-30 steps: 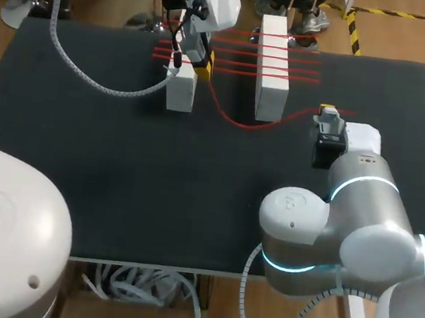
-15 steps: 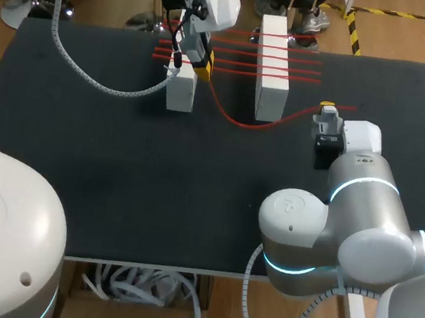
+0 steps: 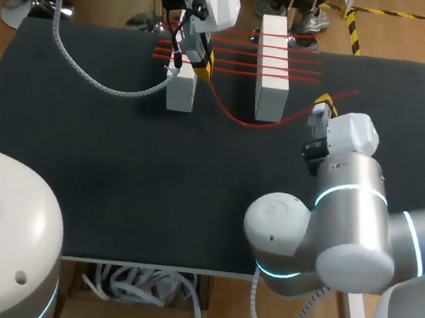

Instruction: Grab the tape and strap the tape.

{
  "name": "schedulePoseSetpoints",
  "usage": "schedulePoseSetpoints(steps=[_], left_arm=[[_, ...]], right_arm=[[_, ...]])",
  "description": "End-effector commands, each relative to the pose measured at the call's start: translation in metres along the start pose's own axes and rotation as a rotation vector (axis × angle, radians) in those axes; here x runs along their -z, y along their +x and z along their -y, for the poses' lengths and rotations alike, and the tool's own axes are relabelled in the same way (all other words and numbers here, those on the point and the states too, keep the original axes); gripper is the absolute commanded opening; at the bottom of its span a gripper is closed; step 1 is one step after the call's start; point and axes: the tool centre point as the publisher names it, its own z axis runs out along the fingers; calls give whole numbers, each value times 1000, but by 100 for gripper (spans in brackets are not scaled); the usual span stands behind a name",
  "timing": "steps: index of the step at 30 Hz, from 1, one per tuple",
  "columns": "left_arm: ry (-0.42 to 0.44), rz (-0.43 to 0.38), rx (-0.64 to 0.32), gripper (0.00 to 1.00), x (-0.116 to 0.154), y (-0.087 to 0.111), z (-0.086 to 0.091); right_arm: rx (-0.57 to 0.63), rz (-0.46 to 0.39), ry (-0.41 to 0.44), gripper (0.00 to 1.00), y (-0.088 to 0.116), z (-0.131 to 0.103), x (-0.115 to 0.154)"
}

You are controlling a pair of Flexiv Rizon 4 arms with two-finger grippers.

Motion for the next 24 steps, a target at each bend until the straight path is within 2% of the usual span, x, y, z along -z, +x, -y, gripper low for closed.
schedulePoseSetpoints(steps=[1, 20, 21, 24], left_arm=[[-5, -2, 1, 0, 1, 0, 1], [-5, -2, 1, 0, 1, 0, 1], [-5, -2, 1, 0, 1, 0, 1], [-5, -2, 1, 0, 1, 0, 1]], right_arm=[[420, -7, 16, 0, 7, -3, 2], [420, -7, 16, 0, 7, -3, 2], [487, -9, -9, 0, 8, 0, 5], [665, 23, 2, 0, 14, 5, 11]])
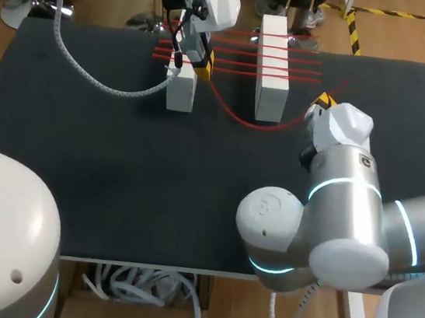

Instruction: Grab the tape and strap the tape.

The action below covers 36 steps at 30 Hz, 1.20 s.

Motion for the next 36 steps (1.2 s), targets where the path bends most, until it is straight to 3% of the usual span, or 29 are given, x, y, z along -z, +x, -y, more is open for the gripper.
schedulePoseSetpoints(steps=[1, 7, 11, 34, 36], left_arm=[[-5, 0, 1, 0, 1, 0, 1], [-5, 0, 1, 0, 1, 0, 1], [-5, 0, 1, 0, 1, 0, 1], [-5, 0, 1, 0, 1, 0, 1], [-5, 0, 1, 0, 1, 0, 1]], right_arm=[[243, 49, -11, 0, 14, 1, 7], [532, 93, -91, 0, 27, -6, 7], [656, 151, -84, 0, 31, -12, 1], [656, 151, -84, 0, 31, -12, 1], [777, 144, -136, 0, 39, -8, 10]])
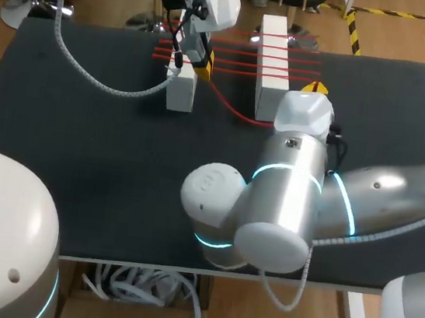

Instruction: Grab the tape and strap the tape.

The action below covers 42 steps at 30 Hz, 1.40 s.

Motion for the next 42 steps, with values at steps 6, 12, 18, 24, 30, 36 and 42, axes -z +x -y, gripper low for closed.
schedulePoseSetpoints(steps=[6, 12, 18, 24, 30, 36, 42], left_arm=[[-5, 0, 1, 0, 1, 0, 1], [-5, 0, 1, 0, 1, 0, 1], [-5, 0, 1, 0, 1, 0, 1], [-5, 0, 1, 0, 1, 0, 1], [-5, 0, 1, 0, 1, 0, 1], [-5, 0, 1, 0, 1, 0, 1], [-5, 0, 1, 0, 1, 0, 1]], right_arm=[[492, 80, -120, 0, 23, -10, 28], [691, 69, -180, 0, 30, -22, 38], [881, 45, -255, 0, 42, -31, 44], [1000, 62, -256, 0, 55, -27, 43], [1020, 56, -200, 0, 68, -31, 45], [1007, 58, -186, 0, 79, -44, 48], [1026, 59, -197, 0, 87, -49, 51]])
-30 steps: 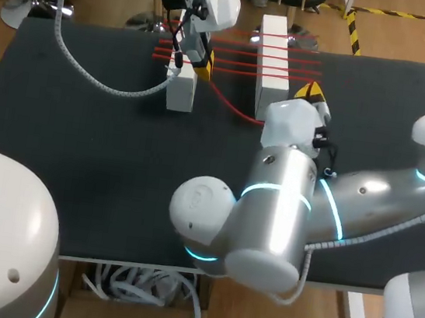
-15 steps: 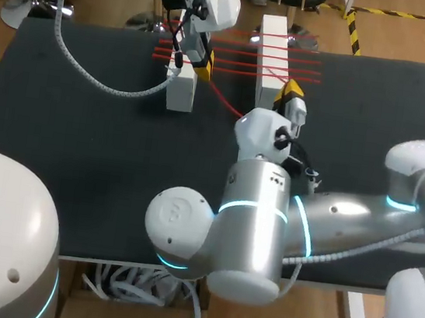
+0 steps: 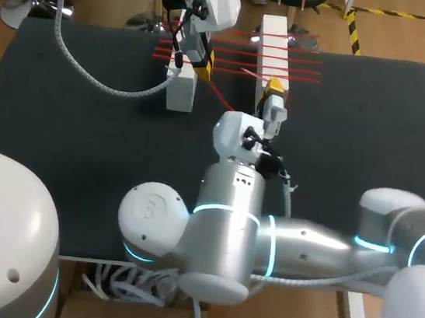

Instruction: Grab the tape and strap the tape.

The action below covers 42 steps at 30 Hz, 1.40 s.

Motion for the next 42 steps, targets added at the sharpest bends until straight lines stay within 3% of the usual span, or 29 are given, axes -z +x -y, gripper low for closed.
schedulePoseSetpoints(steps=[1, 14, 42], left_arm=[[-4, 0, 1, 0, 1, 0, 1], [-4, 0, 1, 0, 1, 0, 1], [-4, 0, 1, 0, 1, 0, 1]], right_arm=[[21, -4, 42, 0, 1, -15, 3], [160, 57, 62, 0, 12, -19, -6], [211, 40, 56, 0, 22, -28, 9]])
